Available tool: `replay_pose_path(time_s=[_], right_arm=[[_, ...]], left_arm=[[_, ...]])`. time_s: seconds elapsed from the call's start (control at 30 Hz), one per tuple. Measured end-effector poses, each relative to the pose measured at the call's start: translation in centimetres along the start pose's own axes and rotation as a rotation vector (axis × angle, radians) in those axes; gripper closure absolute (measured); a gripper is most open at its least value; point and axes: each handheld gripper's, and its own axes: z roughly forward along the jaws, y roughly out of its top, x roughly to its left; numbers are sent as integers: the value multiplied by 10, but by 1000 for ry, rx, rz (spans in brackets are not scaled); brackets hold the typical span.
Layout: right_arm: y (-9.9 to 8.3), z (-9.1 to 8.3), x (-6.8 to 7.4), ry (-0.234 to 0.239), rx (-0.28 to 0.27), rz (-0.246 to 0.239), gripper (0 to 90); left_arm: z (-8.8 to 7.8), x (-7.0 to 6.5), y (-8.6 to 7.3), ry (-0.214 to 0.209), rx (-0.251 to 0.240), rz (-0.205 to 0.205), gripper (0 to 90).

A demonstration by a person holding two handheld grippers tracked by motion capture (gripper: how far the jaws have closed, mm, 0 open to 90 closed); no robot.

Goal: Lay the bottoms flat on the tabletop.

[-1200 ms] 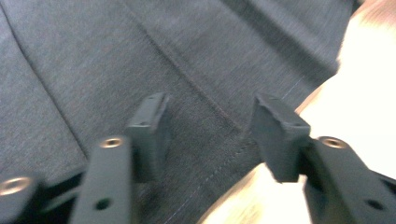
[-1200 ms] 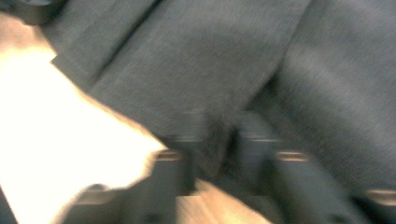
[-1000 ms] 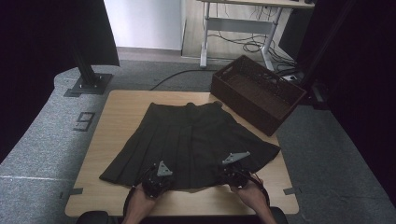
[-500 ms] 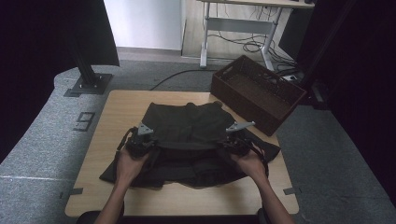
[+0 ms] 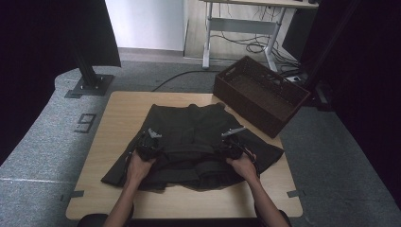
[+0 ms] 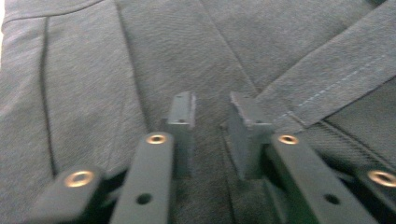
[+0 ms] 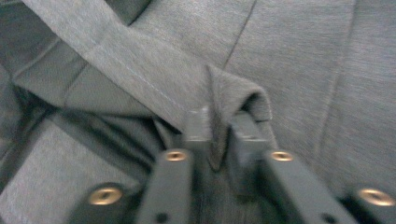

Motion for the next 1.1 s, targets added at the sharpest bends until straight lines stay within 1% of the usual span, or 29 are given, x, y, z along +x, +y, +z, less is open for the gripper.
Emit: replay_pose_path(time_s=[0.03, 0.1, 0.2, 0.27, 0.37, 0.43, 0.5, 0.53, 0.57, 0.6, 0.67, 0.7, 0.73, 0.8, 0.83, 0.87, 0.9, 0.93, 0.97, 1.03, 1.1], right_arm=[[-1, -4, 1, -12, 7, -15, 680], [-2, -13, 2, -23, 2, -32, 631], [-4, -29, 5, -10, -22, -31, 596], [-9, -44, 10, -12, -38, -46, 596], [-17, -61, 20, -8, -45, -77, 609], [-23, -70, 27, 1, -48, -90, 619], [-30, -80, 36, 24, -56, -103, 621], [-33, -83, 40, 30, -58, -111, 629], [-35, -85, 43, 34, -58, -118, 636], [-39, -87, 48, 45, -56, -130, 643], [-45, -88, 58, 63, -58, -152, 653], [-46, -88, 61, 71, -57, -157, 657], [-49, -87, 67, 84, -58, -172, 665], [-53, -83, 76, 98, -57, -187, 677], [-55, -80, 80, 108, -53, -194, 682], [-56, -77, 84, 124, -48, -202, 690], [-58, -73, 89, 140, -40, -206, 695], [-59, -68, 94, 152, -30, -216, 697], [-59, -65, 97, 161, -24, -225, 697], [-60, -56, 107, 179, -8, -250, 698], [-61, -46, 115, 197, 4, -267, 694]], left_arm=[[-4, 2, 0, -8, -13, -12, 598], [-12, 5, 0, -20, -27, -23, 542], [-33, 6, 1, -28, -48, -17, 536], [-47, 5, -1, -30, -75, -13, 524], [-66, 3, -5, -28, -106, -12, 513], [-82, 2, -11, -49, -140, -17, 505], [-96, 0, -17, -66, -165, -23, 504], [-100, -2, -21, -77, -173, -22, 504], [-108, -4, -27, -87, -182, -12, 501], [-113, -6, -33, -90, -188, -6, 498], [-120, -11, -45, -109, -196, 1, 496], [-125, -14, -54, -121, -201, 6, 490], [-127, -17, -61, -132, -204, 9, 491], [-128, -23, -77, -155, -200, 11, 494], [-128, -23, -77, -155, -200, 11, 501], [-126, -29, -90, -188, -189, 19, 505], [-125, -32, -95, -200, -186, 25, 506], [-125, -35, -98, -209, -184, 28, 510], [-123, -38, -103, -231, -181, 32, 513], [-119, -44, -109, -261, -173, 49, 513], [-115, -48, -112, -268, -155, 64, 510]])
